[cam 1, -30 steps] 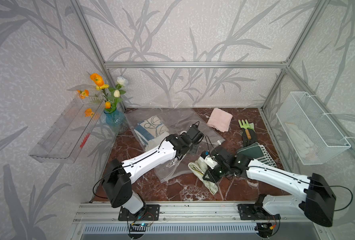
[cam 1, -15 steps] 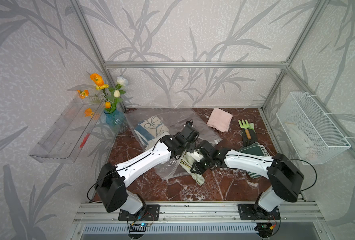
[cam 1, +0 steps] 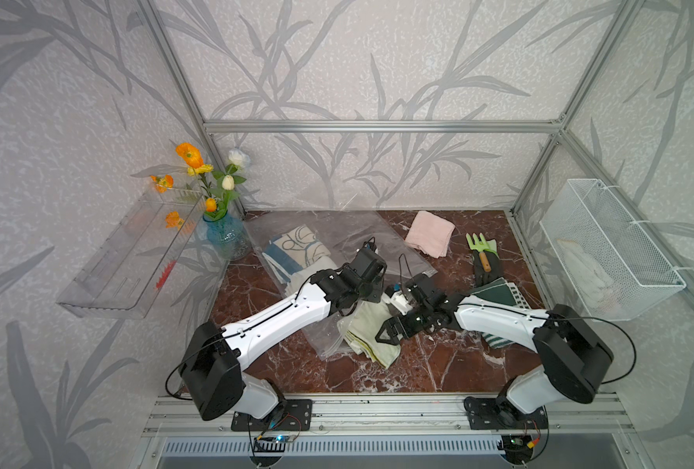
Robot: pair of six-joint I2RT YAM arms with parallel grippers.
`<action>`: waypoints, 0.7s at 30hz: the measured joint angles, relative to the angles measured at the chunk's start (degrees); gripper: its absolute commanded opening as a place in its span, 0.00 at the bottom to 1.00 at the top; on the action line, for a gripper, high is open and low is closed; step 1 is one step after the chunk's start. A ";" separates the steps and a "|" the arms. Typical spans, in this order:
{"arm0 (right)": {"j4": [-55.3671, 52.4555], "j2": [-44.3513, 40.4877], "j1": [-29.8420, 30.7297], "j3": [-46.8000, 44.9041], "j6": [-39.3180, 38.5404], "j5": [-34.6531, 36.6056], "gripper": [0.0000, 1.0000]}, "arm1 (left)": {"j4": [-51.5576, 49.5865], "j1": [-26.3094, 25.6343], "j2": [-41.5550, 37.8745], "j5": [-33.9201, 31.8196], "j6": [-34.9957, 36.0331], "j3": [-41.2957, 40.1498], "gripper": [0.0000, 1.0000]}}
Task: Place the folded towel into the vacuum bag
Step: Place the towel in the vacuum bag.
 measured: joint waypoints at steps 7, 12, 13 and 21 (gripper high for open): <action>3.67 -2.99 -0.37 -6.60 9.64 3.26 0.70 | 0.90 0.02 0.00 2.43 -0.85 -0.39 0.00; 15.39 -0.24 0.66 -10.45 21.33 3.89 0.38 | 1.53 -0.02 0.00 3.78 -1.70 -1.31 0.00; 18.36 1.16 0.98 -10.88 24.26 3.87 0.31 | 1.73 -0.11 0.00 3.93 -1.86 -1.62 0.00; 31.32 8.72 4.55 -7.56 39.60 2.69 0.14 | 2.36 -0.63 0.00 4.85 -2.36 -4.55 0.00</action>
